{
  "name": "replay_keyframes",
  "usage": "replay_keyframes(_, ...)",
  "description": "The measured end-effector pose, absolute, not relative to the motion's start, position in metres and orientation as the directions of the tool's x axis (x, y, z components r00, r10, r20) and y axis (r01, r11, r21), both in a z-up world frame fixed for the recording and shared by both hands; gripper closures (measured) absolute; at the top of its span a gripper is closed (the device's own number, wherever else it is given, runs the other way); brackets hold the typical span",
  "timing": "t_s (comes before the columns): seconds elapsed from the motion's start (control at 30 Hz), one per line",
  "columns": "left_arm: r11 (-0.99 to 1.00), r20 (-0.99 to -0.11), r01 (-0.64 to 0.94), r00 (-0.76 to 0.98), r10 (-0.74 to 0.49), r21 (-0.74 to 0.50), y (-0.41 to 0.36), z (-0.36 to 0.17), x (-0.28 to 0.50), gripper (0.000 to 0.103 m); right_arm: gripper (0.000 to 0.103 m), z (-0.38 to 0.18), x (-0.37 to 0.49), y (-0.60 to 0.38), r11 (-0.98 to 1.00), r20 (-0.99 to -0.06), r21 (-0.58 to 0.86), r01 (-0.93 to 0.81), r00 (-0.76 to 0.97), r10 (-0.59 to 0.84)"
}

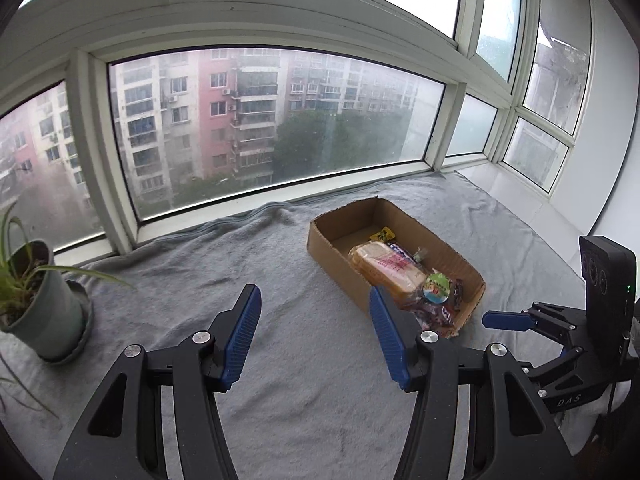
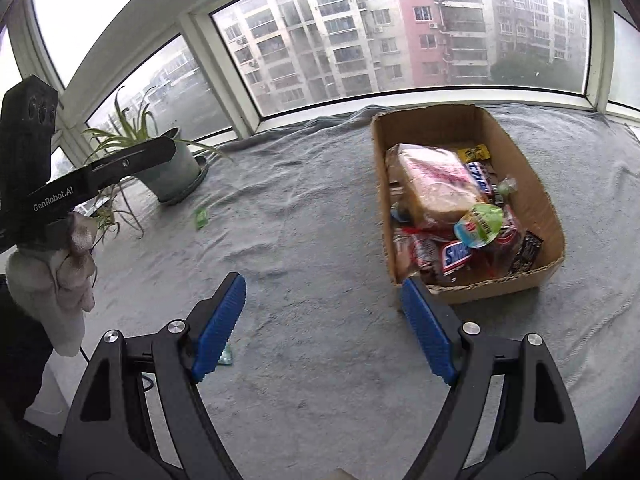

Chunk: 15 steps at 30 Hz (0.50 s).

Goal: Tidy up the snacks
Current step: 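Move both tools back to the table toward the two green packets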

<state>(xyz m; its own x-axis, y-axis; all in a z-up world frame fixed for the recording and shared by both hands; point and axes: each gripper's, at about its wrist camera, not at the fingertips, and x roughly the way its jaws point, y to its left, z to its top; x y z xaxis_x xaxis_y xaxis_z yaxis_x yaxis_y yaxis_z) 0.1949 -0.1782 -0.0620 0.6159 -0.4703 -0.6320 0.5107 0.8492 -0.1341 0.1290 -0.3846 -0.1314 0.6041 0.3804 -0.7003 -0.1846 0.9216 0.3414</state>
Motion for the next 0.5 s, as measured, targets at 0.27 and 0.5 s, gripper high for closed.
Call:
replay_keyframes(0.27,0.906,-0.676,0.378,0.618,-0.401,-0.192,-0.076,-0.090,0.159,0.047,0.020,-0.138,0.105,-0.333,0.918,-0.728,0.295,-0.264,0.560,0.395)
replay_keyframes(0.5,0.942,-0.735,0.211,0.590,-0.335,-0.260,-0.003,-0.139,0.126,0.048,0.021,-0.158,0.084,-0.295,0.912,-0.745,0.308,-0.272,0.526,0.409)
